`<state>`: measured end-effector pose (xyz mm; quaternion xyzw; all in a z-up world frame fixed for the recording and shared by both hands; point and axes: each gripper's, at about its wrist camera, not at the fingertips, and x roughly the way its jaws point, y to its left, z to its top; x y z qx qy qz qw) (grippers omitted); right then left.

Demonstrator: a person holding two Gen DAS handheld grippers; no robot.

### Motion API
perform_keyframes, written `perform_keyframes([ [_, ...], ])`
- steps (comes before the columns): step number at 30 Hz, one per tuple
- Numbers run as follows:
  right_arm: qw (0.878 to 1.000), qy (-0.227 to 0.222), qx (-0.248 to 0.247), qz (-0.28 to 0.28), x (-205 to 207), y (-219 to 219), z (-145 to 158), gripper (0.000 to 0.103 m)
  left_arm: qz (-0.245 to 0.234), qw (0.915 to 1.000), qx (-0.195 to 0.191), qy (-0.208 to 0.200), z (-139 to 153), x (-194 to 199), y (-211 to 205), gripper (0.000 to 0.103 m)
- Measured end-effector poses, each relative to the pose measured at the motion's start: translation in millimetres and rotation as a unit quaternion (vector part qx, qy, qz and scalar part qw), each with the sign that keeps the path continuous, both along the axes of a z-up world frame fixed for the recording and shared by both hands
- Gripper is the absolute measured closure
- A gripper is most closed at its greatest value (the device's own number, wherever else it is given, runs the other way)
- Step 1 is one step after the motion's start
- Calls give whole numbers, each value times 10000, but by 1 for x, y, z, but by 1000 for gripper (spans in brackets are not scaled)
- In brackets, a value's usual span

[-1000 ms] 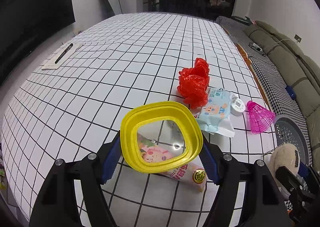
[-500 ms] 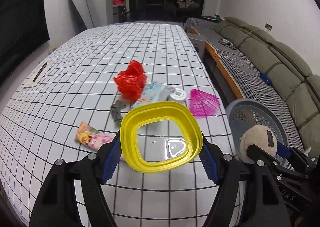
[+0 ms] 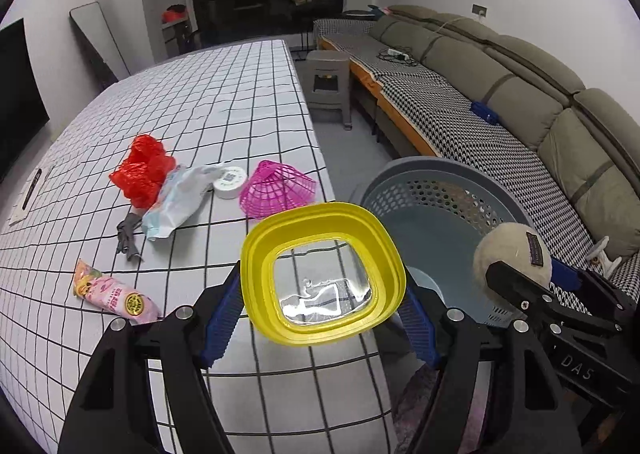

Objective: Collect trash
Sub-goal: 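Carry the yellow lid and beige pad over the grey basket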

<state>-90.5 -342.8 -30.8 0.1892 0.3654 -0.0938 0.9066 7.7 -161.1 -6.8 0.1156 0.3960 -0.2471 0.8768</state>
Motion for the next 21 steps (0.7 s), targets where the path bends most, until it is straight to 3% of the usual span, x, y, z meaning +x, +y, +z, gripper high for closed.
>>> perform_keyframes([
  [21,9990,125,199,-383,-3,-53,-18,36,-425,9984,349,157,-19,6,-68,34],
])
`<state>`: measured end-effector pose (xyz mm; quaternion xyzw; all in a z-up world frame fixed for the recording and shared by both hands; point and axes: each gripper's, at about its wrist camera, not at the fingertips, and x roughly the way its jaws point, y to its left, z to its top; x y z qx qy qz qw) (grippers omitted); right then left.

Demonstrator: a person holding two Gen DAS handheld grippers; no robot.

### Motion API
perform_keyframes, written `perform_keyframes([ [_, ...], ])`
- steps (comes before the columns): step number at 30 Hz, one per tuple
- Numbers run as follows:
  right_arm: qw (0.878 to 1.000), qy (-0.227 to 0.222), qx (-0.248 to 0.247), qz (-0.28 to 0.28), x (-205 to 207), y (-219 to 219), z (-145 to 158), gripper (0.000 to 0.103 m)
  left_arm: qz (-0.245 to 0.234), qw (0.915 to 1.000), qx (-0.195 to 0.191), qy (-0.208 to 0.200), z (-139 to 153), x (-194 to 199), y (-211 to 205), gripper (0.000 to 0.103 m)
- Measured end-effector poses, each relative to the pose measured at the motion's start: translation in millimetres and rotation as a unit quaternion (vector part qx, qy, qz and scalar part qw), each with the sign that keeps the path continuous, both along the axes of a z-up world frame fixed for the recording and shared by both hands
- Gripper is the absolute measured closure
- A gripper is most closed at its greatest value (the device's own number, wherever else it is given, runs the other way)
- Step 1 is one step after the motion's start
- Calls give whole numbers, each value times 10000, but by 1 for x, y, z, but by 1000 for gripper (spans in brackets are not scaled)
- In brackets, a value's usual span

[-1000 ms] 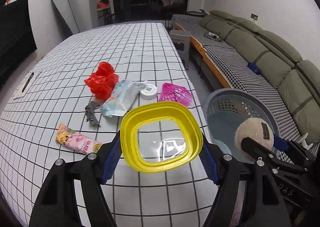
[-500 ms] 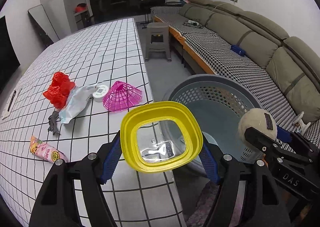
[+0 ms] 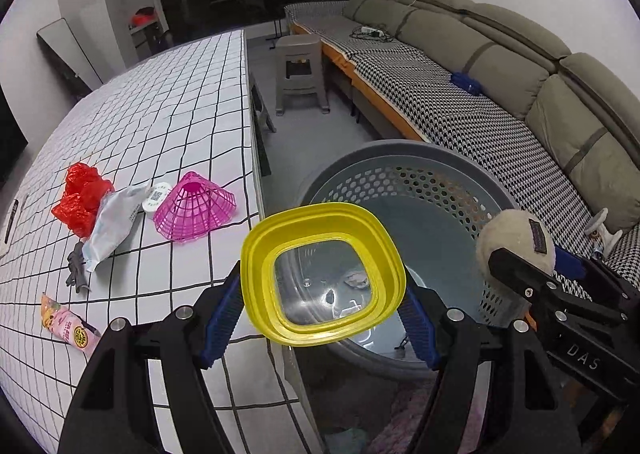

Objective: Collect trash
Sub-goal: 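Carry the yellow lid and beige pad over the grey basket, then open both grippers to drop the lid and pad into the basket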

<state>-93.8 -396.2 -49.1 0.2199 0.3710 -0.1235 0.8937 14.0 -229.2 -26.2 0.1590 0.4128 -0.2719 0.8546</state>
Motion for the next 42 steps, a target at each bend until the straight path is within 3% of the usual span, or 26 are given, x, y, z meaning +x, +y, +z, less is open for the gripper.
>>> perform_keyframes([
  [42,9998,205,6,-69,20,-13,-15,34,-108,9994,183,284,-22,13,-19,32],
])
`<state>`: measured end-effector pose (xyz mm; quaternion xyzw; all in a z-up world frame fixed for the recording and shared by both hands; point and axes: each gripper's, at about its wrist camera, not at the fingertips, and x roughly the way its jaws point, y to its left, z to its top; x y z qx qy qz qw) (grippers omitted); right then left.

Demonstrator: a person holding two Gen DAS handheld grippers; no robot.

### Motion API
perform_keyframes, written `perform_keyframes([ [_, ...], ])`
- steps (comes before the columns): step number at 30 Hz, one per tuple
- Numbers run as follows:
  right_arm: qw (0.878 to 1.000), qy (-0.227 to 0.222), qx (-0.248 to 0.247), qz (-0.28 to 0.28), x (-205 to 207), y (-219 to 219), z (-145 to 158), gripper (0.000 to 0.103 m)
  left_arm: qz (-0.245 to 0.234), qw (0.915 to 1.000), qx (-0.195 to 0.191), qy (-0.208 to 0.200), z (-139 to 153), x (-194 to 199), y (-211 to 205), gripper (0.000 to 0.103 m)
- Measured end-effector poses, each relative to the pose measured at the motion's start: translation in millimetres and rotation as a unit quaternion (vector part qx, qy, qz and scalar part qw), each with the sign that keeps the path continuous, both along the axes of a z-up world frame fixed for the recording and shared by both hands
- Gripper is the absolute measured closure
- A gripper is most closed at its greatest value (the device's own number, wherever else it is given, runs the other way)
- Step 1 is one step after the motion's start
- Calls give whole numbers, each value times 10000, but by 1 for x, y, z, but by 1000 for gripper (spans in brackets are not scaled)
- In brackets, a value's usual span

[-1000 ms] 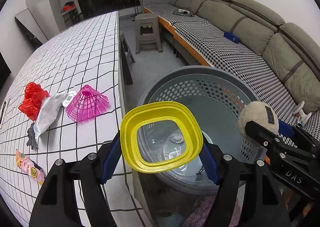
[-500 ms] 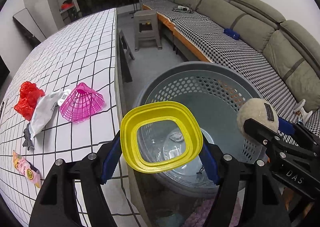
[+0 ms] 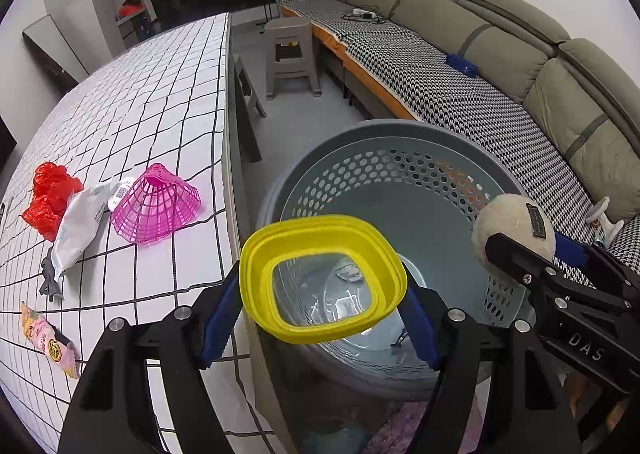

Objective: Collect trash
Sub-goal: 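Open both grippers to drop the lid and pad into the basket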

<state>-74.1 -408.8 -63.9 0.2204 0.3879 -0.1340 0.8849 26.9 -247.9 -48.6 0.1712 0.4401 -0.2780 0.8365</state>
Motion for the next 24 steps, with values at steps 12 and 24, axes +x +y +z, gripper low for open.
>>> perform_keyframes([
  [12,9999,-135,44,-35,-3,-1,2,21,92,10000,-4,-19,2,0,1,22],
  [24,9998,-185,37,-83,-8,-3,4,21,116,9999,-24,-61,5,-2,6,22],
])
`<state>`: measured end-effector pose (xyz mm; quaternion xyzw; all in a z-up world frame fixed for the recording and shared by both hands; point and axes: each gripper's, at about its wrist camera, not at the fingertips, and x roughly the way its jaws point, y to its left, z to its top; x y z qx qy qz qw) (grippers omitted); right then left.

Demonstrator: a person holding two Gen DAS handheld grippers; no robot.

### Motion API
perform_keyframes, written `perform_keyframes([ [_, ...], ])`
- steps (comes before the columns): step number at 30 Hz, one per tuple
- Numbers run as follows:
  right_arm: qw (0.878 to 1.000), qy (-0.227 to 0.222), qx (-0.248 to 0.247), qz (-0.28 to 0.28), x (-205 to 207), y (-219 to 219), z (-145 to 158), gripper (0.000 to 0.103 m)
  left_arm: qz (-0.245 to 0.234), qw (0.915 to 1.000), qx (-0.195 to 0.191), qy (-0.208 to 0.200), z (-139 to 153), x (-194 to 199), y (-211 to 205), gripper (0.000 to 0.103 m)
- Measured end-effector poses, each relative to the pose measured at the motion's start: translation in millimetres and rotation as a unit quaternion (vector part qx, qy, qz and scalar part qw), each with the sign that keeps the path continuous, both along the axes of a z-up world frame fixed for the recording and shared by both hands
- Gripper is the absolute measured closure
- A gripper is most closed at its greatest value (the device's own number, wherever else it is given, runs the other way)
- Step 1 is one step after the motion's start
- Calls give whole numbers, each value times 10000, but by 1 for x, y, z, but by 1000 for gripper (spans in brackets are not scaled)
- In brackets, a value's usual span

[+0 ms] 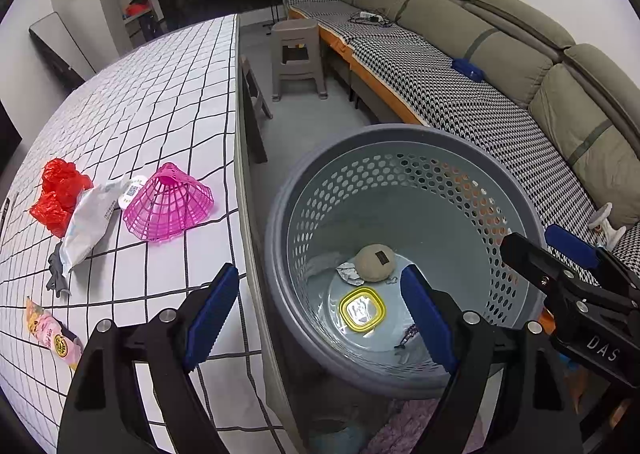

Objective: Collect trash
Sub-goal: 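Move both open grippers back from the basket toward the table items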

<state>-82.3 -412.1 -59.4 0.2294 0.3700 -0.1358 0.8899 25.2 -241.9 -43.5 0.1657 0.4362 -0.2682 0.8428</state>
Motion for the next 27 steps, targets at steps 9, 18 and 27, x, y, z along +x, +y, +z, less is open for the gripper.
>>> perform_keyframes([
  [9,10000,-37,-30,-9,-3,3,3,21,5,10000,-10,-32,4,-2,1,21],
  [18,9999,-93,-57,5,-8,5,7,21,24,9999,-59,-117,10,-6,6,20],
  [27,9998,-179,-120,9,-15,10,15,21,71,9997,-144,-177,17,-8,14,19],
])
